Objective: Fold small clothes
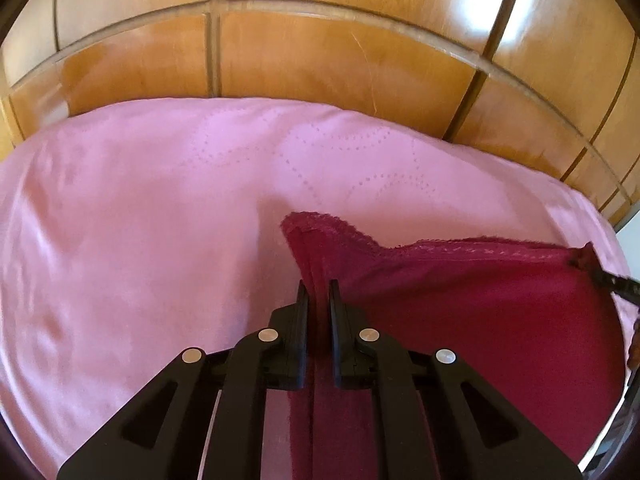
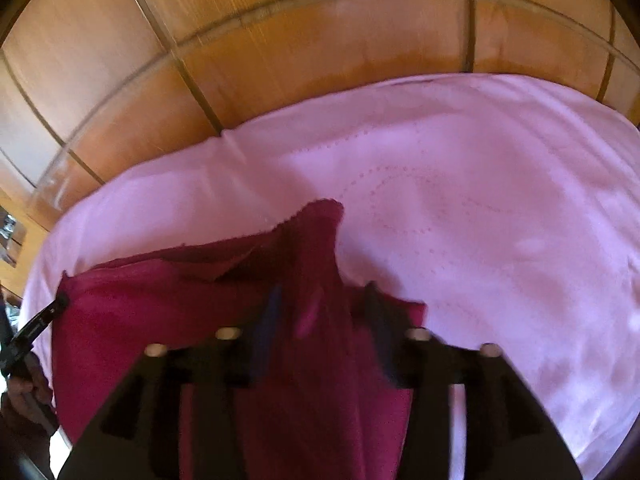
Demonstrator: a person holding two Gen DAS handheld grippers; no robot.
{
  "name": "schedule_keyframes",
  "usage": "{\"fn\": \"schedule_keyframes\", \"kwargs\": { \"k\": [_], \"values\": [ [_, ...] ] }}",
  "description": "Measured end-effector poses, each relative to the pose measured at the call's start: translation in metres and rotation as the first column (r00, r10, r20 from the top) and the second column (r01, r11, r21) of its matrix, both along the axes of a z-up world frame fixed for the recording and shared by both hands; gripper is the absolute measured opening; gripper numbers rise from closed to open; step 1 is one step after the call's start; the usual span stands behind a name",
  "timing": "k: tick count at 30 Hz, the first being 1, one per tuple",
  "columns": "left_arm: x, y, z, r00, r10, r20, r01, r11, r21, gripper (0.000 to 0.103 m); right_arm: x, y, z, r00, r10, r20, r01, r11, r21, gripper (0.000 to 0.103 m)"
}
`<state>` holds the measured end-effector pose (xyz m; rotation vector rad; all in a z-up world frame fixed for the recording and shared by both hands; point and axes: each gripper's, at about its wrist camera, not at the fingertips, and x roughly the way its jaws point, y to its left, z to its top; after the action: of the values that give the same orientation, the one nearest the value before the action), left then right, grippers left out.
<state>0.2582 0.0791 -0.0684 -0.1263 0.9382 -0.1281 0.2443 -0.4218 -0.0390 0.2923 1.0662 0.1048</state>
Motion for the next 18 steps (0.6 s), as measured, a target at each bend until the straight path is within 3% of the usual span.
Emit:
{"fn": "schedule_keyframes", "kwargs": {
  "k": [4, 8, 13, 16, 18],
  "values": [
    [-0.034, -0.003, 0.028, 0.994, -0.033, 0.104, 0.033, 0.999, -0.003, 0.007, -0.055, -0.022, 0.023, 0.999, 0.022, 0.042, -0.025, 0.998, 0.054, 0.045],
    [-0.079, -0.024, 0.042, 0.979, -0.14, 0.149, 0.146, 0.989, -0.03, 0.007, -0.107, -0.04, 0.031, 0.999, 0.038, 0.034, -0.041, 0.994, 0.097, 0.044],
    [-0.122, -0.06, 0.036, 0.956, -0.255, 0.142, 0.258, 0.966, -0.004, 0.007, -0.168, -0.036, 0.024, 0.995, 0.096, 0.003, -0.095, 0.984, 0.149, 0.044],
    [-0.136, -0.079, 0.026, 0.947, -0.302, 0.111, 0.304, 0.953, -0.001, 0.007, -0.177, -0.03, 0.011, 0.995, 0.096, -0.009, -0.092, 0.98, 0.177, 0.044],
    [-0.144, -0.089, 0.02, 0.945, -0.314, 0.094, 0.315, 0.949, 0.011, 0.007, -0.175, -0.027, 0.001, 0.997, 0.078, -0.015, -0.073, 0.976, 0.204, 0.026]
  ]
}}
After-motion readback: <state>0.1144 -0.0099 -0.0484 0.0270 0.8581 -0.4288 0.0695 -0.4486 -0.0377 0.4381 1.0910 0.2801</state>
